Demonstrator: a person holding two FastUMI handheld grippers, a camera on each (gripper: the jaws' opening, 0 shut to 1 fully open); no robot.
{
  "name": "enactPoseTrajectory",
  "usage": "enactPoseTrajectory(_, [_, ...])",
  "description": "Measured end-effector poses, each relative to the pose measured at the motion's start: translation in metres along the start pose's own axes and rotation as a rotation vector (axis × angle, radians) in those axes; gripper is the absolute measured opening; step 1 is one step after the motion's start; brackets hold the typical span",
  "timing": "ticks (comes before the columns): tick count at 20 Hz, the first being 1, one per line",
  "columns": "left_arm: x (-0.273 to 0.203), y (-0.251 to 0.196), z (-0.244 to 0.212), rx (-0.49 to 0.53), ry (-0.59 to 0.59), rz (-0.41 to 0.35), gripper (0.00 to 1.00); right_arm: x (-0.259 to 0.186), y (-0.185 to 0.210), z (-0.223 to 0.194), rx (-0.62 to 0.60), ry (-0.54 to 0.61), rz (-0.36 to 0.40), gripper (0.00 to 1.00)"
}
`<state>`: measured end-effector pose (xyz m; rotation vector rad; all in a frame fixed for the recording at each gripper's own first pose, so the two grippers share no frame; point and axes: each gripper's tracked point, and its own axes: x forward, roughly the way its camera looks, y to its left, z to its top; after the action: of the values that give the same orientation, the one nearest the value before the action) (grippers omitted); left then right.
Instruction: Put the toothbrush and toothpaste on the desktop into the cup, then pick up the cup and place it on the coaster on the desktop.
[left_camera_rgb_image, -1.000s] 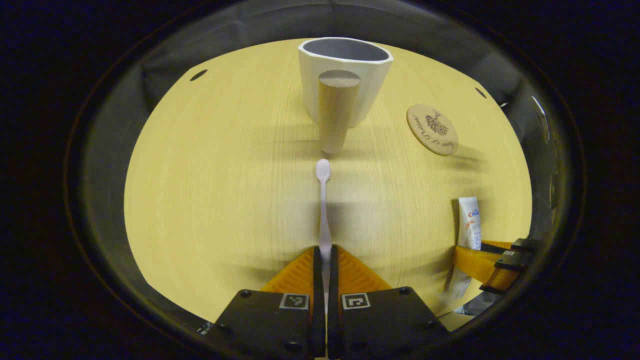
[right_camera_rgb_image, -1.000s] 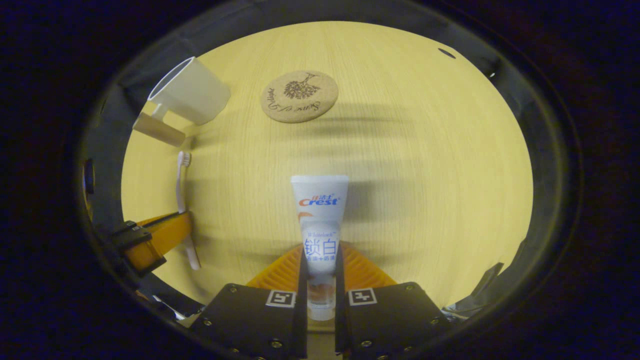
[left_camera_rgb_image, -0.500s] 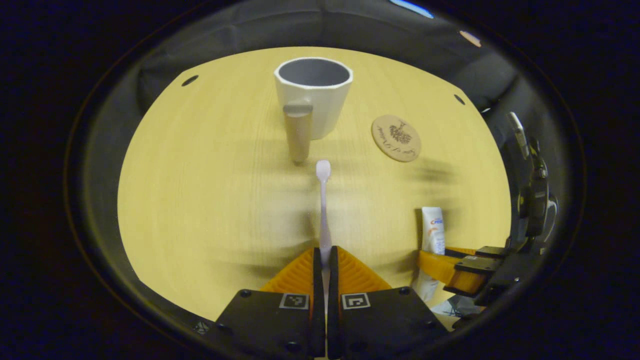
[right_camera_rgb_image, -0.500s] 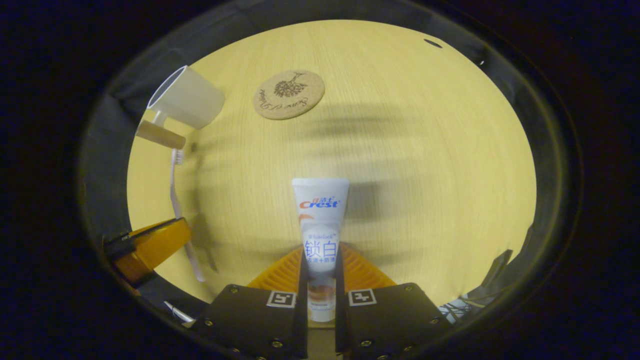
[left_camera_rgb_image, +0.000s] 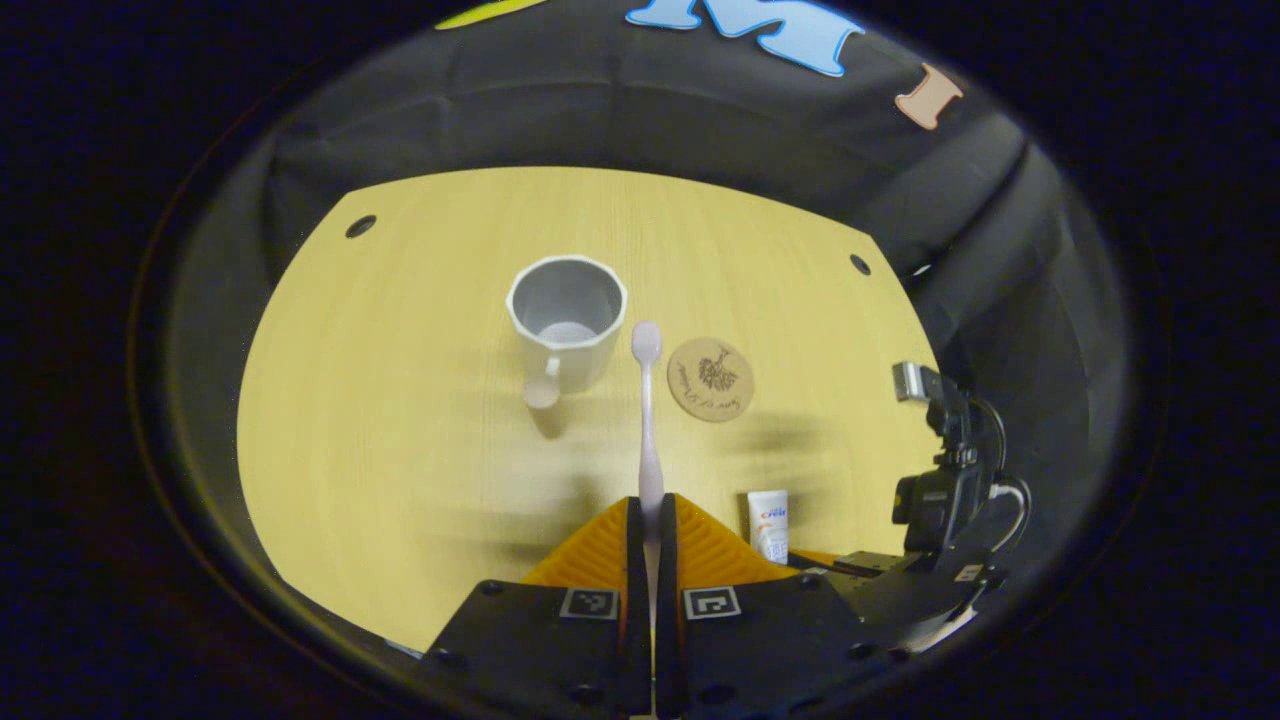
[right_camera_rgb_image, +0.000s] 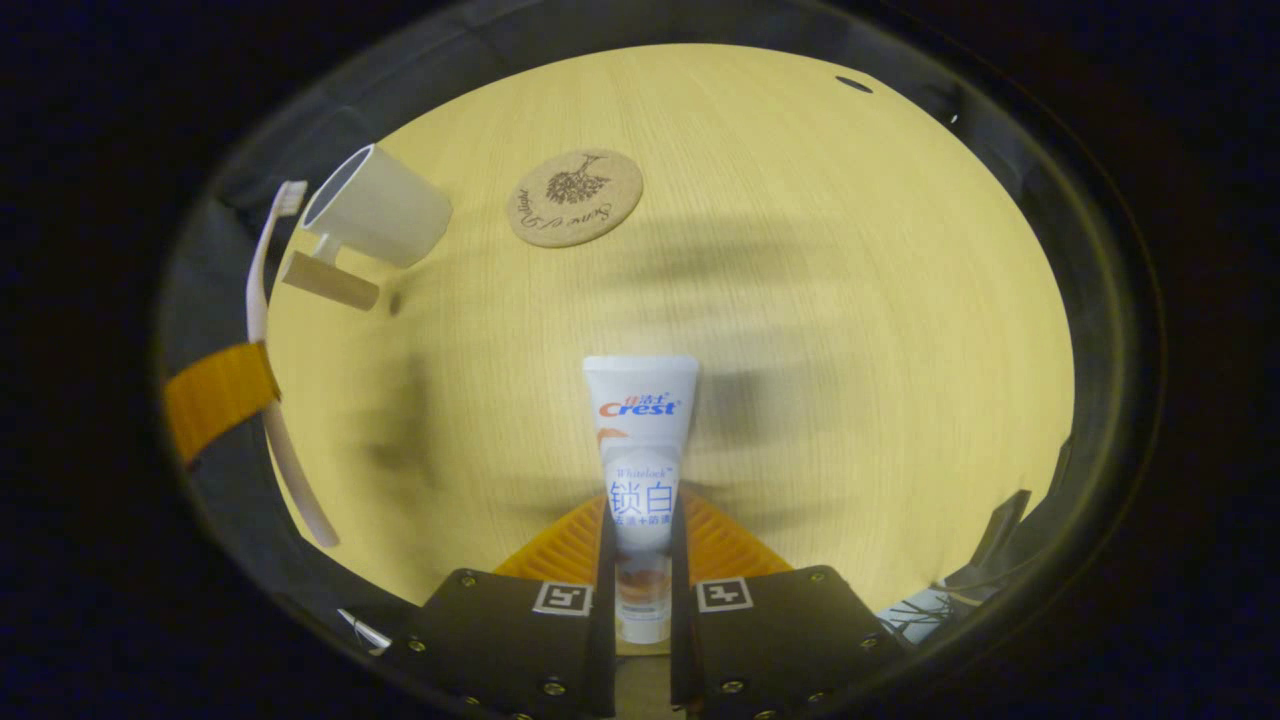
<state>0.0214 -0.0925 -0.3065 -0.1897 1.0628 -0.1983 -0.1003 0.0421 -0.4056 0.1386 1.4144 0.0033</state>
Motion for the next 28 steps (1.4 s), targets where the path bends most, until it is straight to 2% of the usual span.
enactPoseTrajectory(8, [-0.002,0.018,0.095,0.017,-0.121,0.021,0.10,-0.002,-0.002,-0.004,0.013,0.011,-0.002,0.23])
enactPoseTrajectory(14, [0.021,0.039,0.152,0.052,-0.202,0.036,0.09,-0.008,-0.013,-0.008,0.014,0.015,-0.030,0.23])
enactPoseTrajectory(18, [0.039,0.056,0.180,0.082,-0.269,0.066,0.10,-0.013,-0.015,-0.008,0.028,0.002,-0.020,0.23])
enactPoseTrajectory(22, [0.054,0.060,0.190,0.050,-0.318,0.040,0.10,-0.018,-0.020,-0.005,0.063,-0.016,-0.012,0.23])
enactPoseTrajectory(28, [0.071,0.073,0.190,0.084,-0.394,0.070,0.10,-0.025,-0.034,-0.002,0.134,-0.037,-0.017,0.23])
